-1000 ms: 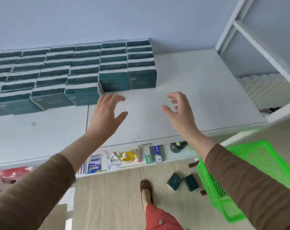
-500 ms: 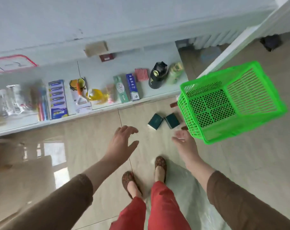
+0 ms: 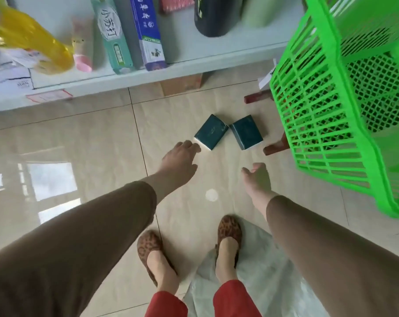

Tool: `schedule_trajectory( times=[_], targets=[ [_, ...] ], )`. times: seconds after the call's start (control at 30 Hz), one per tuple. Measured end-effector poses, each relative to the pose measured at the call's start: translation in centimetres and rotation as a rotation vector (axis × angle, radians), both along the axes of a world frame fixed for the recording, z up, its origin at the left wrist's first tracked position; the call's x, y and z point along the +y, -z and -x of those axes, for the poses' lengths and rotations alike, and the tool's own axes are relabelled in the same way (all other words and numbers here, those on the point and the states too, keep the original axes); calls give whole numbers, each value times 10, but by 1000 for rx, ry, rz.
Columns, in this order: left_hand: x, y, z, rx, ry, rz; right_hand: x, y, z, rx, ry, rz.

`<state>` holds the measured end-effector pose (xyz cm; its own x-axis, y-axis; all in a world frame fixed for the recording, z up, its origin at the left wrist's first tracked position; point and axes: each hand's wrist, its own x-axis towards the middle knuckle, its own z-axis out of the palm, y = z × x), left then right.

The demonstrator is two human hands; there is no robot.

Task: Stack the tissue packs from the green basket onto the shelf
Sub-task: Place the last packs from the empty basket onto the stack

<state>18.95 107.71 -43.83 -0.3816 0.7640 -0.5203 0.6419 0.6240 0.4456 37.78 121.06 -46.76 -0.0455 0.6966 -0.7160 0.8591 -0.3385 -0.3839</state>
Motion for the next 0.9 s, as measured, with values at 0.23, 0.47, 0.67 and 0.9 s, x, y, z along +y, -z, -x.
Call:
schedule_trajectory(
  times=[0.23,0.47,0.67,0.9],
  targets=[
    [79,114,21,118,120,-9,63,111,24,-33,-18,-122],
    [137,176,43,298,486,-31,102,167,26,-16,-11,-207],
    [134,188,56,401,717,191,117,186,24,-41,-19,-116],
    [50,190,71,189,304,368,80,178,26,152,60,-59]
  ],
)
